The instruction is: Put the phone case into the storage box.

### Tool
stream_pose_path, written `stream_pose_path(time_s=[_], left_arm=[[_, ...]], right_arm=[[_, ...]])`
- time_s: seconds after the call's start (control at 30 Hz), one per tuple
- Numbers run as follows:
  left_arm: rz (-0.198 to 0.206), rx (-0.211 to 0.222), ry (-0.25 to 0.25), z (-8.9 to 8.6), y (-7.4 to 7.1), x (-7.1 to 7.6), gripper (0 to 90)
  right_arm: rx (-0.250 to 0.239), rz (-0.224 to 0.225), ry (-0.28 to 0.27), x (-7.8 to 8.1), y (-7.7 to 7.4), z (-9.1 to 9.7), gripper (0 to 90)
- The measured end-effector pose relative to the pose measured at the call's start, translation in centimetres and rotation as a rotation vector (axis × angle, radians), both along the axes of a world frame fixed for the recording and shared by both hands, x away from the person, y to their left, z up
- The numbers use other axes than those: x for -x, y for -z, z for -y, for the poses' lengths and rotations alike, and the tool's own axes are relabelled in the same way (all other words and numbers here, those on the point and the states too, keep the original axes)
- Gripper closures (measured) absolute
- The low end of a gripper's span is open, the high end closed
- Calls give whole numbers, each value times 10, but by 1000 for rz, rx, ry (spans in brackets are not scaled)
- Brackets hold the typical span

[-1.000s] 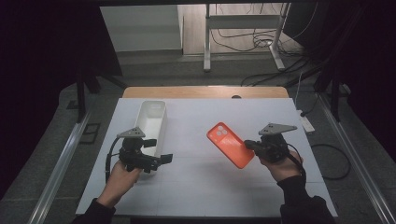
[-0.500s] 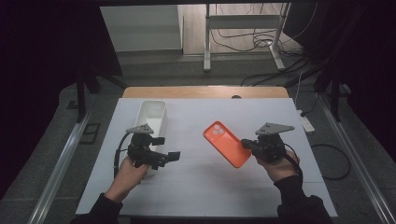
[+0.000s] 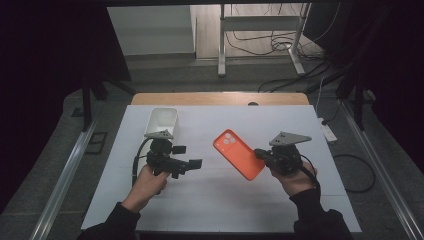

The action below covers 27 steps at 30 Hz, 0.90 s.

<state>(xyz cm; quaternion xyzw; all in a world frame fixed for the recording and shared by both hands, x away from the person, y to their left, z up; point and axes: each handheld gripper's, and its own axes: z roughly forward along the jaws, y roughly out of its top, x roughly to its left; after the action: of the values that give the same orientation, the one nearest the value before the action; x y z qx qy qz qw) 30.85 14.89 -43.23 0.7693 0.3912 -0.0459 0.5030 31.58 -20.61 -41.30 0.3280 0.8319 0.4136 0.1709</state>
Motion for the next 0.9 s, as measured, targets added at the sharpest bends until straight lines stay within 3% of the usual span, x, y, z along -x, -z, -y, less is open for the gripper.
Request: stream_pose_path(time_s=[0.6, 0.9], left_arm=[[-82, 84, 19, 18, 4, -10, 0], [-109, 94, 35, 28, 6, -15, 0]], right_arm=[[-6, 21, -26, 6, -2, -12, 893], [-9, 27, -38, 9, -2, -19, 893]])
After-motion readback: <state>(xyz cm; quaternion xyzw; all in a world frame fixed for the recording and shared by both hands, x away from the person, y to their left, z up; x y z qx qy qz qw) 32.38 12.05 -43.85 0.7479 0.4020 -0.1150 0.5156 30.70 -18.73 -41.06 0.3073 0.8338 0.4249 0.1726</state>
